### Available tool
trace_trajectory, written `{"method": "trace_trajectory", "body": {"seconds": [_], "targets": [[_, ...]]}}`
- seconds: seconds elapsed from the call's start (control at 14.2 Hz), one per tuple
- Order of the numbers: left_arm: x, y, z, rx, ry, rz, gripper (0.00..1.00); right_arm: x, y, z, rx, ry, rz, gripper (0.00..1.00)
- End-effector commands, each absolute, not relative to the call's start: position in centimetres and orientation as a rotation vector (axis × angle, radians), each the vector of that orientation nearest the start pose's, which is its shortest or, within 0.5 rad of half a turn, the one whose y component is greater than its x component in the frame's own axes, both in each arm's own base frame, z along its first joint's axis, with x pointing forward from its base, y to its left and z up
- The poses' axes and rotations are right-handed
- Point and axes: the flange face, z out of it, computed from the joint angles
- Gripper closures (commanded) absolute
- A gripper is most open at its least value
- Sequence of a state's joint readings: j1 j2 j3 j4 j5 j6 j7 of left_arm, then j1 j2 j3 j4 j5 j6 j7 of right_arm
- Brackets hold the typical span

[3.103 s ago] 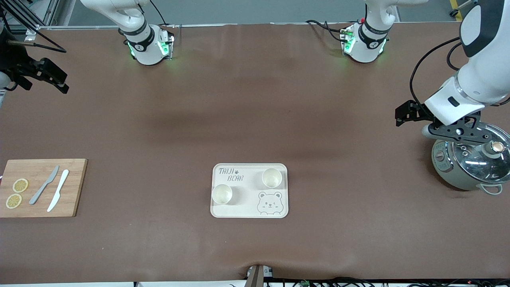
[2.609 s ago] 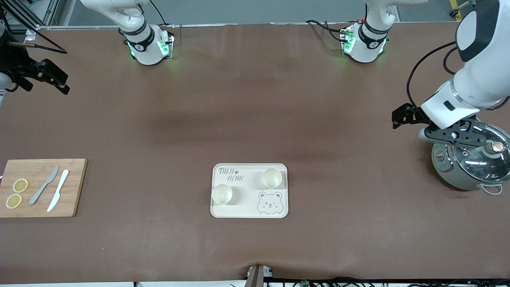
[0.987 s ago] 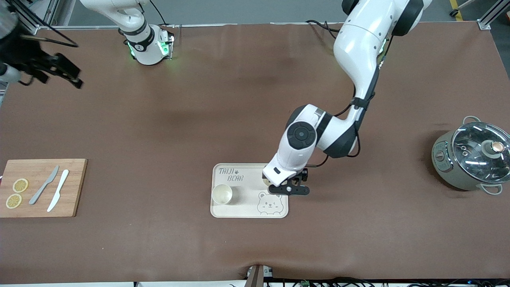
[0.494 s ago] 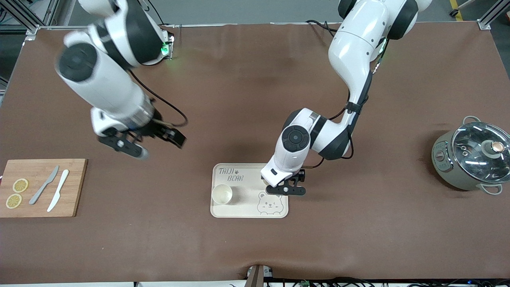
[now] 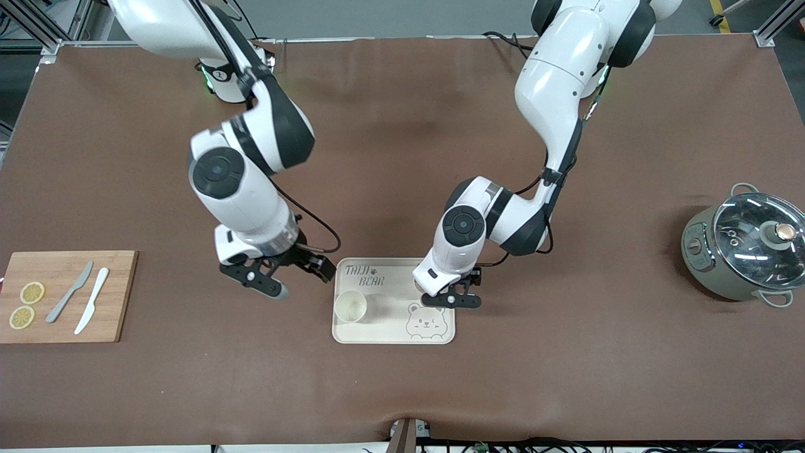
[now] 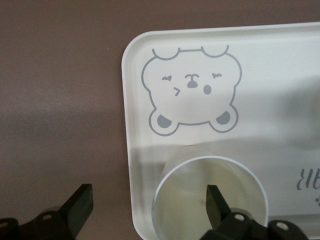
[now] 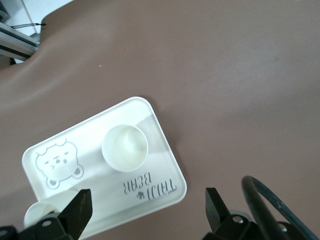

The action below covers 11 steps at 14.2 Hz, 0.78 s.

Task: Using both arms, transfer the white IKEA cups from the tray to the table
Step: 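Grasp the cup with the left gripper while the right gripper reaches the other cup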

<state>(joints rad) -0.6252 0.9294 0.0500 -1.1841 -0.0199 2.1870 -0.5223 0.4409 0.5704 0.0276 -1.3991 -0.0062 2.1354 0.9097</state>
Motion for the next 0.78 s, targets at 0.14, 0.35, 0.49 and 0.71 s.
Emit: {"method": "trace_trajectory", "body": {"seconds": [0.14,0.35,0.49,0.71], "targets": [[62.9,-43.9,22.0,-3.151,0.048,-0.109,0.24,67.0,33.0,34.8,-2.976,0.683,-0.239,0.0],[62.3,-44.4,21.8,-3.123,-0.082,-0.128,1.0,67.6,32.9,32.4,-2.965,0.68,-0.269,0.0],[62.3,-44.5,21.8,-3.12,-0.077,-0.132,1.0,67.6,33.0,31.3,-2.971,0.679,-0.261,0.0],[62.3,-44.5,22.0,-3.122,-0.077,-0.136,1.0,67.7,33.4,28.9,-2.976,0.655,-0.282,0.0]]}}
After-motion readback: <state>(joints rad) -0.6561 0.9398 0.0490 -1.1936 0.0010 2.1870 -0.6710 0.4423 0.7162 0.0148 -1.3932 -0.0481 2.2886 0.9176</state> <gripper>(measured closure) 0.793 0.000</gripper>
